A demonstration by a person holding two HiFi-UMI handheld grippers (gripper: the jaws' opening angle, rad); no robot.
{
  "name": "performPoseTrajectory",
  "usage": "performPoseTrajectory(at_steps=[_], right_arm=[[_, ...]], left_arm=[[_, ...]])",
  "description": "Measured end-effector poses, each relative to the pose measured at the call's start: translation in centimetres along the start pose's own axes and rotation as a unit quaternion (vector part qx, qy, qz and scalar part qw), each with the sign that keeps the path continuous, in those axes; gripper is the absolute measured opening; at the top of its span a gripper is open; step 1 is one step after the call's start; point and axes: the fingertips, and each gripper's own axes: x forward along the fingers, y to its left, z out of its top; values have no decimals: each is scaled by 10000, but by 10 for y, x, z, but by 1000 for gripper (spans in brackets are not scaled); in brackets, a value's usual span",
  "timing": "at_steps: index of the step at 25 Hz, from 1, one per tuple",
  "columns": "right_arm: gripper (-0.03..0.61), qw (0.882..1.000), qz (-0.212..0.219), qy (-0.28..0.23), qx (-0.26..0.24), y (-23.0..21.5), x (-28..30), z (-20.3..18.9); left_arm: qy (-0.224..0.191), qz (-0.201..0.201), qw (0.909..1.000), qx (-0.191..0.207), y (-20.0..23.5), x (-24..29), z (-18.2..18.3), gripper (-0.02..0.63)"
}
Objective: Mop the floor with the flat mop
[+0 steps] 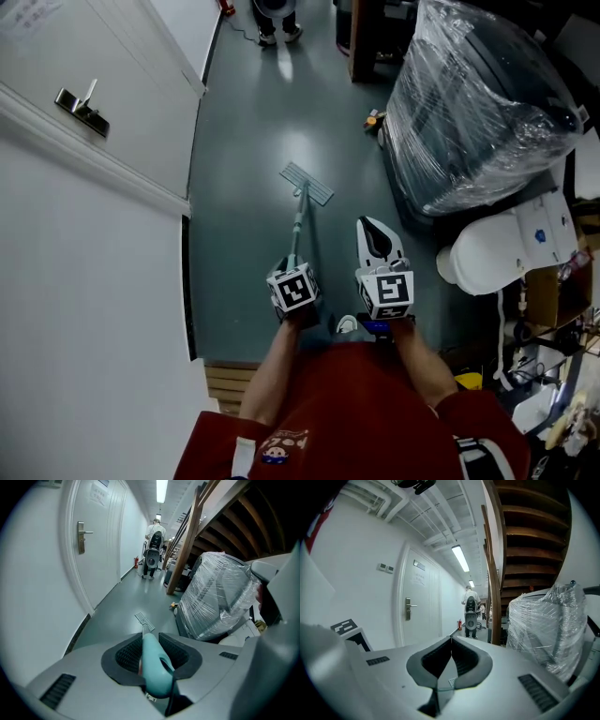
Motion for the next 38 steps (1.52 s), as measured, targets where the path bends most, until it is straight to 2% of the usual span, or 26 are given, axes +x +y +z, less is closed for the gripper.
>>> performPoseTrajectory(at_steps=[5,9,13,16,26,38], right_arm=[[18,9998,-38,-84,-150,-10,-55,-9],[18,9999,-126,-60,-47,-16,-88,-19],[18,9997,-190,-18,173,-16,-105,-25],[18,9997,-198,-68,134,-10,-107,-21],[18,9995,-298,-8,70,3,-92,-15],[18,9988,-434,106,-179,35,-46,-4]], left_arm=[[-5,2,10000,52,-19,-25,-44,121],[69,117,9998,125,-26,-47,-71,121],[38,54,9998,179,-31,-61,-84,121],[104,45,9999,123,-28,-69,-90,121],[23,36,9999,118,-15,-59,-81,120],[-4,-160,9998,142,17,-29,-39,120]])
